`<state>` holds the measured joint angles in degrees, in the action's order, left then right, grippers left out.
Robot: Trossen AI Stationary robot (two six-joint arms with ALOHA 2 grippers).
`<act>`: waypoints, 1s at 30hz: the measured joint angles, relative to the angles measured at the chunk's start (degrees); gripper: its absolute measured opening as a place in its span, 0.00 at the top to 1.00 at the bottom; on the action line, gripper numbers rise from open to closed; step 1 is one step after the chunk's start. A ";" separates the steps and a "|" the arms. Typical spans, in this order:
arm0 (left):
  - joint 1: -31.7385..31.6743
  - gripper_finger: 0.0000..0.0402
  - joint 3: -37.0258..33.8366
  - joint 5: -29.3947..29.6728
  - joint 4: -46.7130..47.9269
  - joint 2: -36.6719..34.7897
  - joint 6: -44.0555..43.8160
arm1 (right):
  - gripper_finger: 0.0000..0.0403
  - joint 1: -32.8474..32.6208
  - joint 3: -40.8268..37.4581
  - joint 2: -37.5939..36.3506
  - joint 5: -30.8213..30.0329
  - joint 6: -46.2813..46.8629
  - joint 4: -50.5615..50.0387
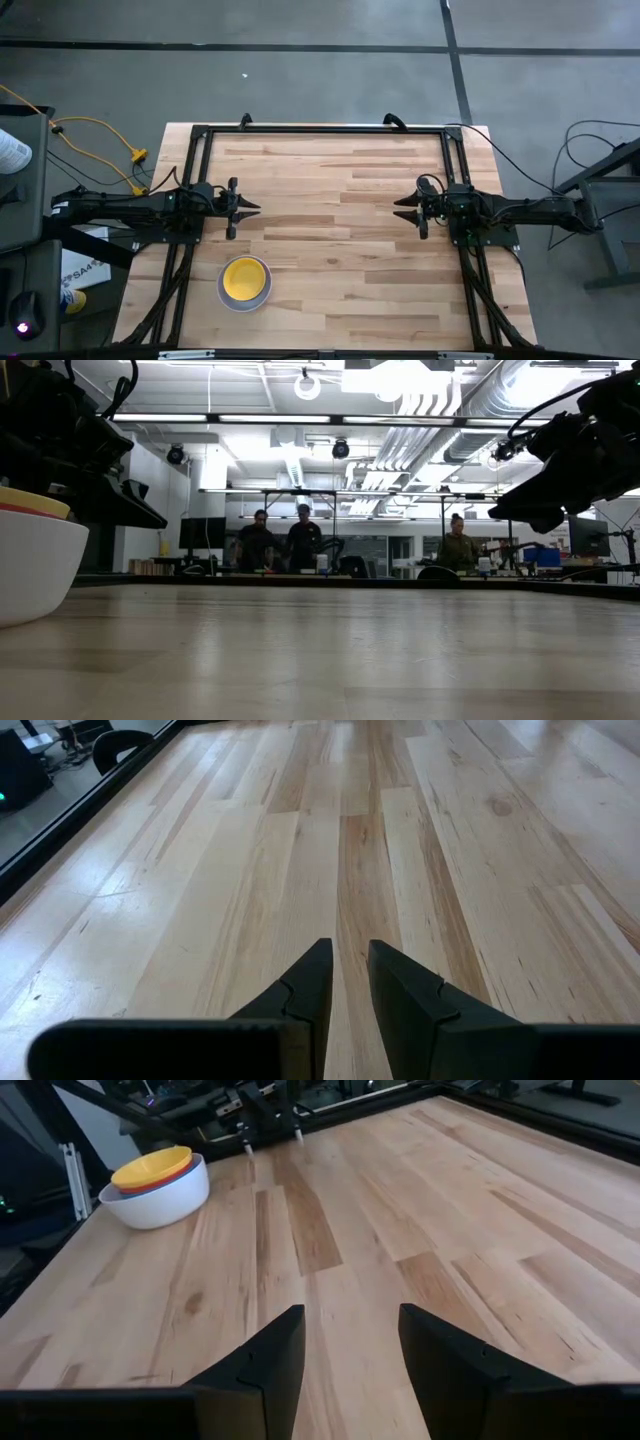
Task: Nest bowls inside each other
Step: Return to Home Position
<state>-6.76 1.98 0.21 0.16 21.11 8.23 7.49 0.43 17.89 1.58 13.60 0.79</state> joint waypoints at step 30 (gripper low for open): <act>0.00 0.83 0.00 0.00 0.00 0.02 0.00 | 0.61 0.00 0.00 0.02 0.24 0.12 1.01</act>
